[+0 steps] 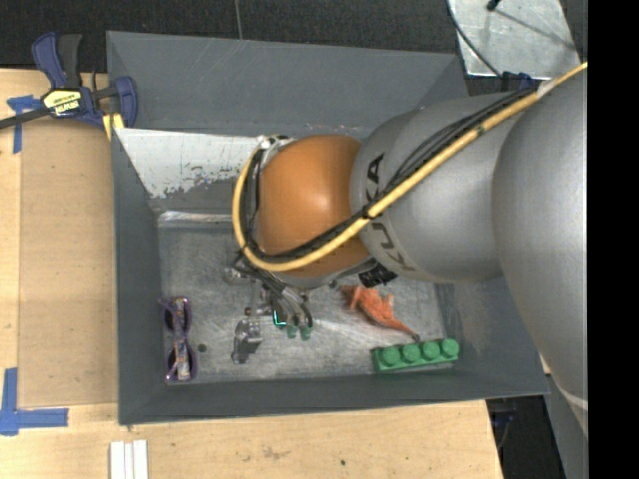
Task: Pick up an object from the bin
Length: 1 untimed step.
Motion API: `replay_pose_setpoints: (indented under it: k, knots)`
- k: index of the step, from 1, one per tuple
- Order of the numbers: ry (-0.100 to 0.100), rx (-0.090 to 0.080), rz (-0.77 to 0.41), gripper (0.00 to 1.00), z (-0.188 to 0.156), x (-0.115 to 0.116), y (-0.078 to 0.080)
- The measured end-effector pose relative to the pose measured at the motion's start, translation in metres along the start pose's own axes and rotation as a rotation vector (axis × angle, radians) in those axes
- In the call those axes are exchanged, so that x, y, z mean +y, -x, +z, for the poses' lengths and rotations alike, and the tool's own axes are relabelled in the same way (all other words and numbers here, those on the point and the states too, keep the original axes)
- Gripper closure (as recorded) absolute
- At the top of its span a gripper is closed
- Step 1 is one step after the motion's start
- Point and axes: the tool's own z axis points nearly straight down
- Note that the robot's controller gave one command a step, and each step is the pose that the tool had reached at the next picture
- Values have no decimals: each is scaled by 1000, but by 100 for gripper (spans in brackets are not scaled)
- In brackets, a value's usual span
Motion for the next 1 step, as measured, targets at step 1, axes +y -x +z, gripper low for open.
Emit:
replay_pose_setpoints:
  k: [1]
  knots:
    - [2, -8, 3, 0, -4, -1, 2]
